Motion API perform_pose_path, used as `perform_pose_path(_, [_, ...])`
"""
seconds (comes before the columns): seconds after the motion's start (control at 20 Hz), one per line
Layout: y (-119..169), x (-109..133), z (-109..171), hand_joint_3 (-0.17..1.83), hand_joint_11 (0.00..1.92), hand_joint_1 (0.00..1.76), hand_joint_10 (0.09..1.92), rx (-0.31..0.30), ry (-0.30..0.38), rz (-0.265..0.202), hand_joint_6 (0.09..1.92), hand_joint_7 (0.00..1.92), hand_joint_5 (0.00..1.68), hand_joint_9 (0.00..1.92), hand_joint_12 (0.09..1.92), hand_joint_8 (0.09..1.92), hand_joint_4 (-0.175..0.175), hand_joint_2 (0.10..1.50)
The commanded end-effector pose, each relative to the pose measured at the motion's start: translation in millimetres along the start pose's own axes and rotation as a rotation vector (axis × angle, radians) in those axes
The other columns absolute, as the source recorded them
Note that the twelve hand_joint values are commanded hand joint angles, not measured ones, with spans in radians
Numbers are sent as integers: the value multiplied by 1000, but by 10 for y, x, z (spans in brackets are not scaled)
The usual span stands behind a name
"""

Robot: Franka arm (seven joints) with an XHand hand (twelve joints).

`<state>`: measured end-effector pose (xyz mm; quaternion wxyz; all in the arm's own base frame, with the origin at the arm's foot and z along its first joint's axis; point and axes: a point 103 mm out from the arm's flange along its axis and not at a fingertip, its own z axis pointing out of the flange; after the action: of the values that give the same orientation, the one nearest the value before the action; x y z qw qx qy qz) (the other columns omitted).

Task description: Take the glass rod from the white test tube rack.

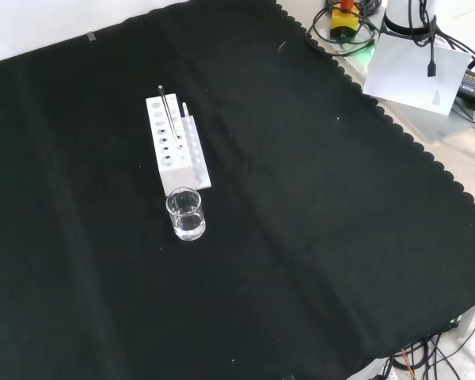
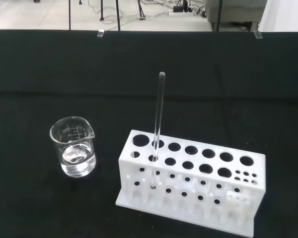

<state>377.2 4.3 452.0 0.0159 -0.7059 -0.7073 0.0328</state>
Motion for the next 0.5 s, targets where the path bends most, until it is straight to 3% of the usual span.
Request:
perform_pose_path(0.05, [558, 11, 22, -175, 0, 710, 924, -9, -9, -30, 87, 0, 33, 82, 1424, 617, -107, 1087])
perform_pose_path(0.5, [992, -53, 198, -175, 0, 708, 932, 15, 1, -59, 87, 0, 47, 119, 1447, 747, -109, 1088])
